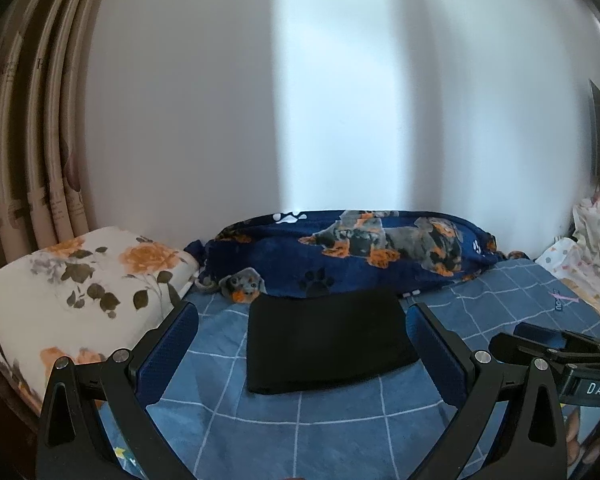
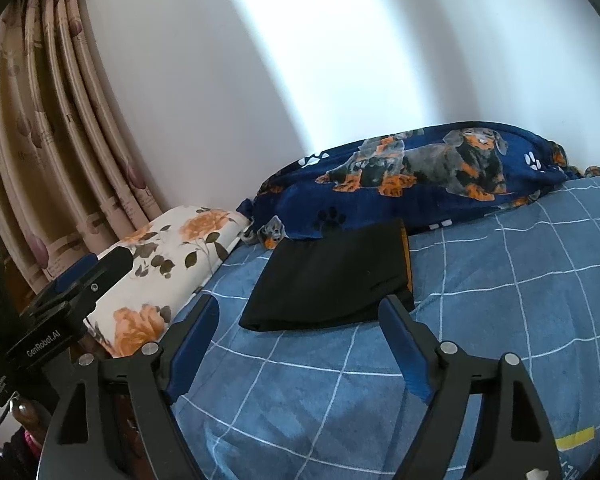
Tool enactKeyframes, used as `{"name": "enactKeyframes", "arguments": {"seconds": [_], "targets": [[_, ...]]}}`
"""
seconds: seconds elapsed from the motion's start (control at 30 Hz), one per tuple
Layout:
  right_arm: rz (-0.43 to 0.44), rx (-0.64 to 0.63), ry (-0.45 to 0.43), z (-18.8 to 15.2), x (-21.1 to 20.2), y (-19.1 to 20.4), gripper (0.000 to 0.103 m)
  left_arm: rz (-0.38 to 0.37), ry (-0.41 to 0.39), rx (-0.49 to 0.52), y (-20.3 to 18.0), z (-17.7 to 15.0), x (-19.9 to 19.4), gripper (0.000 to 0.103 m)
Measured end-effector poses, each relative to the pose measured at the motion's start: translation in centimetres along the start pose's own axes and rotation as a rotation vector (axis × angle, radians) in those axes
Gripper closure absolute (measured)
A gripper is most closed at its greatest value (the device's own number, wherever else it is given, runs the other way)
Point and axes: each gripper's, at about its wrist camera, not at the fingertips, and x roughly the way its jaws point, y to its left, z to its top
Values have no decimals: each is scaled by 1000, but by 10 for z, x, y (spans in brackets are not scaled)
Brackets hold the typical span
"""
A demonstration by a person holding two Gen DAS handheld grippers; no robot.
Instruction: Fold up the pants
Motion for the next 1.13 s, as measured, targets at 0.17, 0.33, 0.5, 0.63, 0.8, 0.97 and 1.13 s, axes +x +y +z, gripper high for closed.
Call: {"name": "enactKeyframes", "arguments": {"seconds": [0.17,0.33,0.5,0.63,0.8,0.97,1.13], "targets": [[-10,4,4,-2,-3,-1,21,-4,9,7,-5,-3,1,0],[-11,3,8,-1,-3,-1,21,-8,18,11,-7,-6,1,0],[-12,3,9,-1,-2,-2,20,-12,25,14,-7,-7,4,0],[-16,9,14,-2,-2,-3,20,-16,35,19,-11,-11,6,0],[-19,9,22,-4,-1,-4,18,-33,57,16,-13,-17,11,0],[-21,17,38,-6,4,-7,18,-26,52,23,-16,-21,13,0],[-20,28,43,-7,8,-10,16,-13,67,3,-16,-23,16,0]]}}
